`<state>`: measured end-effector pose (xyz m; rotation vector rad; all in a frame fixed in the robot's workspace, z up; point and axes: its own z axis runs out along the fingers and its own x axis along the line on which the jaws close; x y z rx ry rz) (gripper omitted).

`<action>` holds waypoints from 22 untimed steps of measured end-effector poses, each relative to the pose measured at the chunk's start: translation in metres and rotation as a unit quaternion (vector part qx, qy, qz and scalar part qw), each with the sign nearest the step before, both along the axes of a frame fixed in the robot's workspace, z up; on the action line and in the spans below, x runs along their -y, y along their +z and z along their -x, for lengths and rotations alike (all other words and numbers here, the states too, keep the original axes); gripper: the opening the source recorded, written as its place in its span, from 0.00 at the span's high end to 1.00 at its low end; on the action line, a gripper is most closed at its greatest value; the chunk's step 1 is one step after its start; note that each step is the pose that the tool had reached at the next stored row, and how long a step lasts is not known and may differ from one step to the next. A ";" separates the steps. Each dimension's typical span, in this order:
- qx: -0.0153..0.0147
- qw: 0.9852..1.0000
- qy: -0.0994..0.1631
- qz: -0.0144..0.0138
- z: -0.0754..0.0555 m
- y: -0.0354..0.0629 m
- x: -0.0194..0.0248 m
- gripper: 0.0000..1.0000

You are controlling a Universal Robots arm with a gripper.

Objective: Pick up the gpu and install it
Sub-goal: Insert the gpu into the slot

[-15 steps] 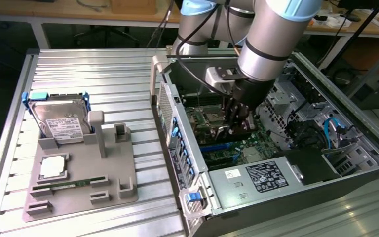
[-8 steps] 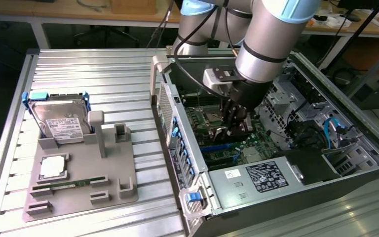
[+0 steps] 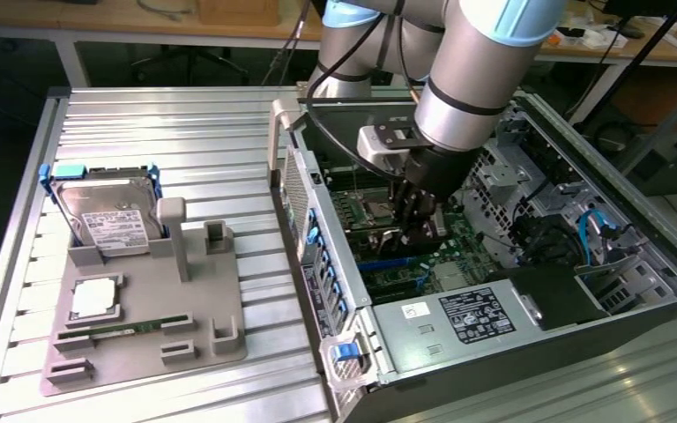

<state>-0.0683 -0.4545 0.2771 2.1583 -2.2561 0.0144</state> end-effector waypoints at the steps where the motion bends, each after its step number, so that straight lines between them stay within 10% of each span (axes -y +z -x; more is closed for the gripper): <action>1: 0.000 1.000 0.000 0.000 0.000 -0.0003 0.0000 0.73; 22: 0.000 1.000 0.000 0.000 0.007 -0.0147 0.0000 0.73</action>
